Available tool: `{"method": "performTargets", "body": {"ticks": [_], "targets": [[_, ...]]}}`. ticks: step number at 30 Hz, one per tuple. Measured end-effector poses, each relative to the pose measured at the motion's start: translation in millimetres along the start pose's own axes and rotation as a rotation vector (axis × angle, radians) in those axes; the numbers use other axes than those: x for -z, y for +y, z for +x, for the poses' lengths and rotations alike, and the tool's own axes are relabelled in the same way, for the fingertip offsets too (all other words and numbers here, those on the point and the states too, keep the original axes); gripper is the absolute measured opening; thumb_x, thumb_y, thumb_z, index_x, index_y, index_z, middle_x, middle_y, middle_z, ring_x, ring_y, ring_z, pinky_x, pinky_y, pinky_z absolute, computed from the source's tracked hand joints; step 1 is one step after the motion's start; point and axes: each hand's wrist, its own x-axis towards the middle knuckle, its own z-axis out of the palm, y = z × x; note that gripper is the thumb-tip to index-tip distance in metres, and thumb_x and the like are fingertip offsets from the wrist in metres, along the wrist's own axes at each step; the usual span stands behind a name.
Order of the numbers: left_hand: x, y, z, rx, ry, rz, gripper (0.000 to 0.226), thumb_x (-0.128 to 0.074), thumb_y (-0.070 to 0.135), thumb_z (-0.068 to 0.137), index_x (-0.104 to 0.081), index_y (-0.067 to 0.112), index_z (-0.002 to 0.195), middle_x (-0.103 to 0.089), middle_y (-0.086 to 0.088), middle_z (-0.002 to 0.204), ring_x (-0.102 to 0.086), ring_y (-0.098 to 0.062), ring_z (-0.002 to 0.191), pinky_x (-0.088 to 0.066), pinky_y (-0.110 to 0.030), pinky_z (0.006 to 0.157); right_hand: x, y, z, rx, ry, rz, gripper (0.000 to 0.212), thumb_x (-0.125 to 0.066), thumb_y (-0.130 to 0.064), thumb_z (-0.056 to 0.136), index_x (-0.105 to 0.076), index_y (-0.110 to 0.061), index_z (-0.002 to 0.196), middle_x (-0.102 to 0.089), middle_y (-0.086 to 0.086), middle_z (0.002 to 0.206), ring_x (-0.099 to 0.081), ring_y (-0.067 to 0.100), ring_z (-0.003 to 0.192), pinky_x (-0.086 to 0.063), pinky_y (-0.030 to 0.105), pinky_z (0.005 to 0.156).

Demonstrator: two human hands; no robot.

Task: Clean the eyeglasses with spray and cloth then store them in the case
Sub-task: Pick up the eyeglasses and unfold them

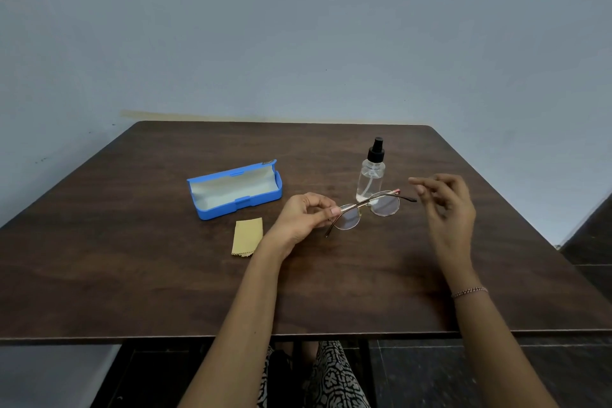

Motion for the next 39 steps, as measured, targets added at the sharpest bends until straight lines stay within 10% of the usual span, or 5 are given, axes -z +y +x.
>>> {"method": "performTargets", "body": {"ticks": [12, 17, 25, 39], "targets": [[2.1, 1.5, -5.5, -0.02, -0.09, 0.026, 0.005, -0.066, 0.01, 0.085, -0.067, 0.005, 0.086, -0.061, 0.0, 0.098, -0.059, -0.006, 0.076, -0.048, -0.012, 0.065, 1.0, 11.8, 2.6, -0.13, -0.373, 0.188, 0.014, -0.063, -0.031, 0.082, -0.071, -0.042, 0.078, -0.061, -0.015, 0.096, -0.053, 0.02, 0.107, -0.047, 0.023, 0.084], [5.7, 3.3, -5.4, -0.006, -0.11, -0.166, 0.004, -0.064, 0.011, 0.086, -0.068, 0.01, 0.087, -0.067, 0.002, 0.088, -0.059, -0.02, 0.092, -0.045, -0.04, 0.098, 1.8, 13.5, 0.7, -0.238, -0.43, 0.248, 0.012, -0.06, -0.025, 0.086, -0.07, -0.021, 0.083, -0.061, -0.004, 0.101, -0.056, 0.017, 0.104, -0.046, 0.018, 0.086], [7.2, 11.9, -7.6, -0.066, -0.112, -0.64, 0.012, -0.053, 0.009, 0.088, -0.063, 0.004, 0.083, -0.072, -0.007, 0.088, -0.069, -0.017, 0.097, -0.055, -0.025, 0.085, -0.8, 4.9, -2.9, -0.32, -0.583, 0.33, 0.012, -0.058, -0.01, 0.09, -0.068, -0.01, 0.082, -0.059, 0.004, 0.101, -0.059, -0.001, 0.088, -0.041, 0.008, 0.084], [0.8, 18.6, -8.7, -0.049, 0.013, -0.574, 0.017, -0.051, -0.002, 0.091, -0.061, 0.006, 0.08, -0.073, 0.0, 0.074, -0.07, -0.015, 0.089, -0.058, -0.028, 0.077, -0.4, -6.9, -8.8, -0.356, -0.781, 0.416, 0.016, -0.069, -0.015, 0.073, -0.074, -0.005, 0.086, -0.055, 0.004, 0.082, -0.058, 0.008, 0.072, -0.047, 0.016, 0.071]]}}
